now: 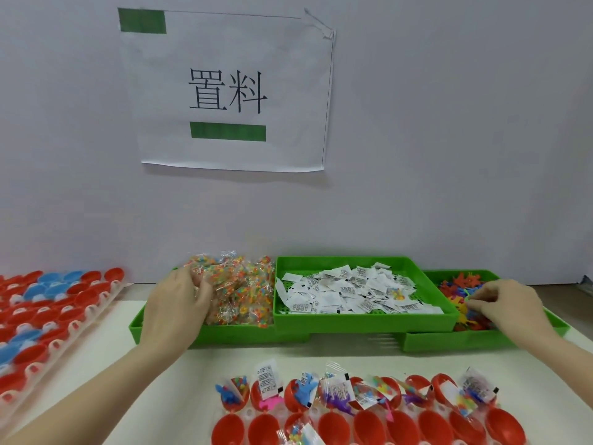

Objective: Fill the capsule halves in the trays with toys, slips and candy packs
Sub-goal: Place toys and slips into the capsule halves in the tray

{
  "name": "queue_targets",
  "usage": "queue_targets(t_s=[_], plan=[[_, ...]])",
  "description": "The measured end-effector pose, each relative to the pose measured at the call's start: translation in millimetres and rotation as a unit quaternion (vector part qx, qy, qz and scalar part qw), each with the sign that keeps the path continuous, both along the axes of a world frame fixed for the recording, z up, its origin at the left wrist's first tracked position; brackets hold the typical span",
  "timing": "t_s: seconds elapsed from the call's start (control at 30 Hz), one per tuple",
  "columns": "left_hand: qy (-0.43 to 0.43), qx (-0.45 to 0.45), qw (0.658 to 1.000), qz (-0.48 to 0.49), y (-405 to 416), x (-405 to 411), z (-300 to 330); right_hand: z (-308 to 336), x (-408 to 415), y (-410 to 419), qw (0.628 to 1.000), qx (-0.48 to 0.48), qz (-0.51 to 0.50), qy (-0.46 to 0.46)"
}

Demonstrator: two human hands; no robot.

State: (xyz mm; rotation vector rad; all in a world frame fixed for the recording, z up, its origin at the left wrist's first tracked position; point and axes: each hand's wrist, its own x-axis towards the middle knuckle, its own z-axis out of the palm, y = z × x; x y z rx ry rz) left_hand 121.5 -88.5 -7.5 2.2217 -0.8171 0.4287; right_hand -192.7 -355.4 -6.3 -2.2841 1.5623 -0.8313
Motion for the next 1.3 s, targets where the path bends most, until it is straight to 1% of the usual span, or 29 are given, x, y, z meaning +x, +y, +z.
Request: queue_targets(t_s=[0.03, 0.1, 0.13, 0.17, 0.3, 0.37, 0.4, 0.5, 0.6, 0.7, 0.73, 0.8, 0.87, 0.93, 1.1, 1.23, 1.3], plan=[[0.005, -0.016, 1.0, -0.006, 0.5, -1.0, 1.4, 1.3, 0.4, 0.6, 1.0, -0.009, -0.015, 0.016], [0.009, -0.039, 0.999, -0.019, 1.7, -1.8, 2.8, 3.3, 0.7, 0.9, 0.995, -0.06, -0.058, 0.057], [0.008, -0.043, 0.999, -0.027, 2.4, -2.2, 3.1, 4.0, 1.0, 0.5, 0.993, -0.083, -0.07, 0.055], [0.007, -0.046, 0.998, -0.033, 3.0, -2.0, 3.3, 4.6, 1.4, 0.4, 0.992, -0.093, -0.071, 0.038], [0.008, -0.051, 0.998, -0.041, 5.7, -1.0, 3.3, 7.9, 3.5, 1.7, 0.994, -0.072, -0.056, -0.063], [0.01, -0.056, 0.998, -0.04, 7.4, -0.2, 3.9, 12.5, 9.7, 7.2, 0.992, -0.065, -0.013, -0.103], [0.014, -0.054, 0.998, -0.036, 7.9, 0.4, 4.1, 15.4, 15.4, 10.5, 0.993, -0.065, 0.016, -0.102], [0.027, -0.046, 0.998, -0.033, 8.5, 2.3, 5.0, 24.6, 42.2, 23.4, 0.993, -0.061, 0.095, -0.029], [0.018, -0.01, 0.999, -0.049, 9.2, 0.8, 4.9, 31.2, 71.6, 45.9, 0.983, -0.004, 0.176, 0.056], [-0.012, 0.052, 0.997, -0.056, 10.9, -0.1, 4.0, 27.0, 95.1, 61.1, 0.965, 0.034, 0.188, 0.177], [-0.016, 0.063, 0.996, -0.058, 11.8, -1.0, 4.1, 23.7, 100.3, 63.5, 0.964, 0.046, 0.179, 0.19], [-0.024, 0.065, 0.996, -0.062, 12.7, -2.4, 3.5, 19.1, 105.8, 67.3, 0.971, 0.068, 0.161, 0.162], [-0.024, 0.058, 0.997, -0.047, 13.5, -3.1, 2.5, 17.3, 107.0, 70.3, 0.979, 0.061, 0.146, 0.132], [-0.013, 0.052, 0.998, -0.021, 14.1, -3.1, 2.2, 16.9, 106.5, 71.9, 0.982, 0.05, 0.138, 0.12], [0.049, -0.007, 0.999, -0.011, 11.8, -2.0, 4.2, 14.5, 108.1, 70.5, 0.989, 0.044, 0.114, 0.085], [0.088, -0.056, 0.993, -0.049, 11.2, -3.5, 5.5, 11.0, 109.9, 65.0, 0.984, 0.083, 0.107, 0.112], [0.136, -0.094, 0.985, -0.054, 11.6, -4.2, 6.7, 11.8, 109.9, 64.5, 0.986, 0.084, 0.101, 0.105]])
